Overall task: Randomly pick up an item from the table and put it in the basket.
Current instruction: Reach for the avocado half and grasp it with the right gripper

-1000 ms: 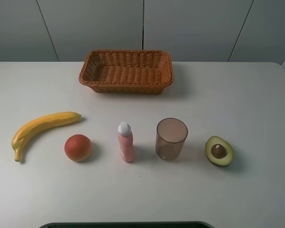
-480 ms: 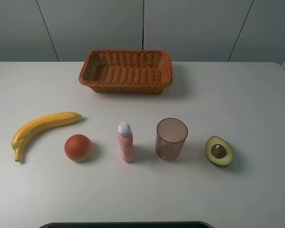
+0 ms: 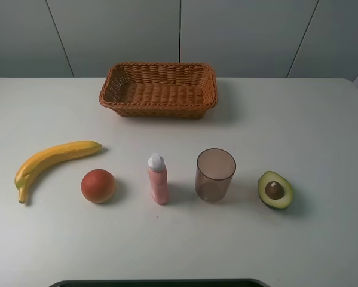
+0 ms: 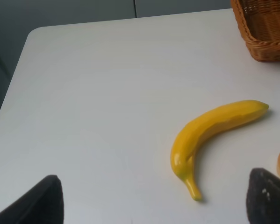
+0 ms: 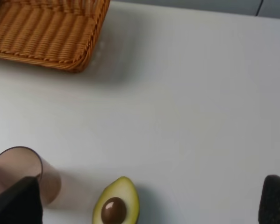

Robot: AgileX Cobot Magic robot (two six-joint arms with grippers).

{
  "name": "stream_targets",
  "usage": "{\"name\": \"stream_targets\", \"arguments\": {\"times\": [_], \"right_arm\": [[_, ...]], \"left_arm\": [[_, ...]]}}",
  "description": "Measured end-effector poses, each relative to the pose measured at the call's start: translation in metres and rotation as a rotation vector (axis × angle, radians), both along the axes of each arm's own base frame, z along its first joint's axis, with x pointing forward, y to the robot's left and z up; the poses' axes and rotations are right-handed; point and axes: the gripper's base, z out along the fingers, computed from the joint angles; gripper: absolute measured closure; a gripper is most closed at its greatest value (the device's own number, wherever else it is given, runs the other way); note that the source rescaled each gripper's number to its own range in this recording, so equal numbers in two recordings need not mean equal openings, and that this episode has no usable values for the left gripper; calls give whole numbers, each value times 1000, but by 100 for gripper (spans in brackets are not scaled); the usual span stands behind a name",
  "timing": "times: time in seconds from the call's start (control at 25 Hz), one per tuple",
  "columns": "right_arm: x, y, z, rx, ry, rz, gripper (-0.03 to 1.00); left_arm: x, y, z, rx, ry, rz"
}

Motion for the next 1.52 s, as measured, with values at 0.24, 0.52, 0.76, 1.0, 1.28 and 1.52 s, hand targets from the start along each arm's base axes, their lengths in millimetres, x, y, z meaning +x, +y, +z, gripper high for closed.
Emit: {"name": "stream_targets", "arguments": {"times": [0.24, 0.52, 0.76, 1.0, 1.28, 1.52], "right_arm": [[62, 18, -39, 2, 254, 82, -3], [99, 65, -89, -75, 441, 186, -3], [116, 79, -160, -141, 626, 125, -3], [112, 76, -214, -158, 698, 97, -3], [97, 71, -245, -140, 716, 60, -3], [91, 70, -259, -127, 729, 33, -3]], "left_arm": [[0, 0, 0, 0, 0, 0], [0, 0, 0, 0, 0, 0], [0, 0, 0, 0, 0, 0], [0, 0, 0, 0, 0, 0], [0, 0, 0, 0, 0, 0], [0, 0, 0, 0, 0, 0]]}}
